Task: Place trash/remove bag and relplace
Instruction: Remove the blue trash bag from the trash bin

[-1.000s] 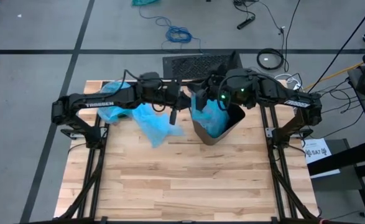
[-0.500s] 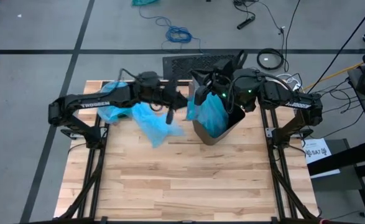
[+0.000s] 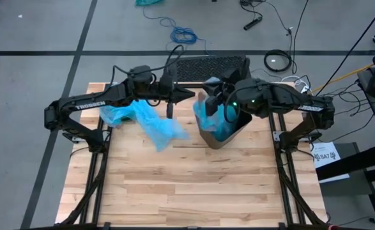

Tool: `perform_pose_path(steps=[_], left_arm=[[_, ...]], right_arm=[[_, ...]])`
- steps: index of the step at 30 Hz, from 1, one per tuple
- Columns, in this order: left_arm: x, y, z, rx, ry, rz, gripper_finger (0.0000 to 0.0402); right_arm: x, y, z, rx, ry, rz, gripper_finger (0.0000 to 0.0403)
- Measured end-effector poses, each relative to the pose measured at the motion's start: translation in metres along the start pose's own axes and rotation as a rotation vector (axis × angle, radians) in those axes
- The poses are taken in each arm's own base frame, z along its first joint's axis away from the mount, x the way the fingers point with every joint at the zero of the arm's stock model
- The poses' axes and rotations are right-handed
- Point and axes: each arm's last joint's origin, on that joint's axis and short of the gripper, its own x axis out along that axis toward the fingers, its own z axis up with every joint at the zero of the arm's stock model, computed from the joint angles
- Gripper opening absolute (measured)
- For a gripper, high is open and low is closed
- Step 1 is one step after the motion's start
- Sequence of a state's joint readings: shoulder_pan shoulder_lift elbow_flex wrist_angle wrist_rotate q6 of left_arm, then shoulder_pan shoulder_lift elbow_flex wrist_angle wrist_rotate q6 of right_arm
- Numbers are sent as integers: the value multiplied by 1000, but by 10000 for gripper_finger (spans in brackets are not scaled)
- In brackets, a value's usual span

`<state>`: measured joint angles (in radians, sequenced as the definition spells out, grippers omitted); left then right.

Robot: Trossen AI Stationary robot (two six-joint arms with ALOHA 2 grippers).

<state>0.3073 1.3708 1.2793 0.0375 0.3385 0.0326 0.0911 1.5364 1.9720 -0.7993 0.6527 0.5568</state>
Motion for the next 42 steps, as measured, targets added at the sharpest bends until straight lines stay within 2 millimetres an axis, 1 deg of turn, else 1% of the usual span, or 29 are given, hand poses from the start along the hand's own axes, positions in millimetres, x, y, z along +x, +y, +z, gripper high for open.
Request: perform_pose_path(steps=[7,11,14,17,22,26,28,30,34,38,42], left_arm=[[0,-1,1,3,-10,-7,0],[1,-4,0,0,-3,-33,0],[2,-6,0,0,-3,-40,0],[2,-7,0,-11,6,-40,0],[2,-6,-4,-92,45,-17,0],[2,-8,-7,-109,96,-2,0],[1,-11,-5,-118,137,19,0],[0,-14,1,-118,149,32,0],[0,-22,9,-110,135,17,0],[1,-32,14,-104,132,-2,0],[3,-44,11,-101,168,25,0]], right_arm=[[-12,-5,-1,-10,65,37,0],[-27,-20,-2,42,124,-19,0],[-41,-29,-7,58,175,-77,0],[-54,-30,-15,43,217,-104,0],[-72,-27,-28,-19,262,-120,0],[-77,-26,-45,-80,303,-131,0],[-78,-30,-53,-82,315,-137,0],[-79,-36,-61,-70,310,-130,0],[-76,-48,-81,-25,262,-51,0],[-74,-66,-104,31,252,111,0],[-66,-87,-125,84,182,284,0]])
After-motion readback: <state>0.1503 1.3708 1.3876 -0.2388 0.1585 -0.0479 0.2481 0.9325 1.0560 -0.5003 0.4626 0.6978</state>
